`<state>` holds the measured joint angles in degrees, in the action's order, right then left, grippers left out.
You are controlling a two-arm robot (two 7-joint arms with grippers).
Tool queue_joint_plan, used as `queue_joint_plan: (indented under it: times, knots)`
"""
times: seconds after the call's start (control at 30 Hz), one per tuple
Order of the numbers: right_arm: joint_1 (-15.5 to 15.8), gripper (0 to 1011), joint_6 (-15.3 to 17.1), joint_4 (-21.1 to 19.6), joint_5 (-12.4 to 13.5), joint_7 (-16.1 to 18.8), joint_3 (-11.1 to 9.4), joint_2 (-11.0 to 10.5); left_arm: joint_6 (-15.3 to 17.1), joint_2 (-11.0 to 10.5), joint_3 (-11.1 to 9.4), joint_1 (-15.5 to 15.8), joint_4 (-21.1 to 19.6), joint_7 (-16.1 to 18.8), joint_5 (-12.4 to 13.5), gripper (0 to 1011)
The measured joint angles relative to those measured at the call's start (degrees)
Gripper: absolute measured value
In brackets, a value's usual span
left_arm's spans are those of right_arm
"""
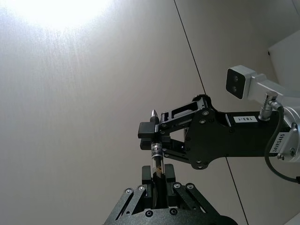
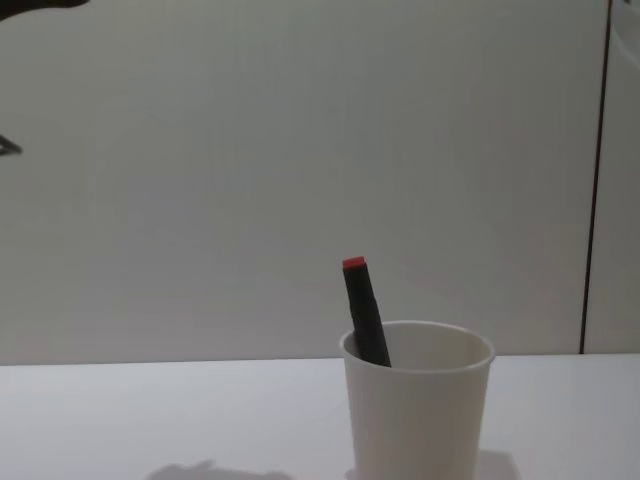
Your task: Place the pen into the pen holder.
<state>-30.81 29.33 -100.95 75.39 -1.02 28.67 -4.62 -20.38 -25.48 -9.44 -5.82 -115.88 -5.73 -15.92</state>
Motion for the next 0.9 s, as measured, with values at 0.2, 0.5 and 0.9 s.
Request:
queue_joint_plan:
  times: [0.2, 0.5, 0.9]
  knots:
    - [0.0, 131, -0.01, -0.02, 0.06, 0.05, 0.0, 0.01, 0.05, 0.0, 0.0, -0.01, 0.01, 0.04, -0.02, 228]
    - [0.0, 131, 0.0, -0.02, 0.1, 0.06, 0.0, 0.01, 0.05, 0.0, 0.0, 0.0, 0.02, 0.06, -0.02, 498]
    - [-0.52, 131, -0.41, 0.02, -0.84, 0.89, -0.12, -0.32, 0.04, 0.0, -0.01, 0.0, 0.02, 0.06, 0.0, 865]
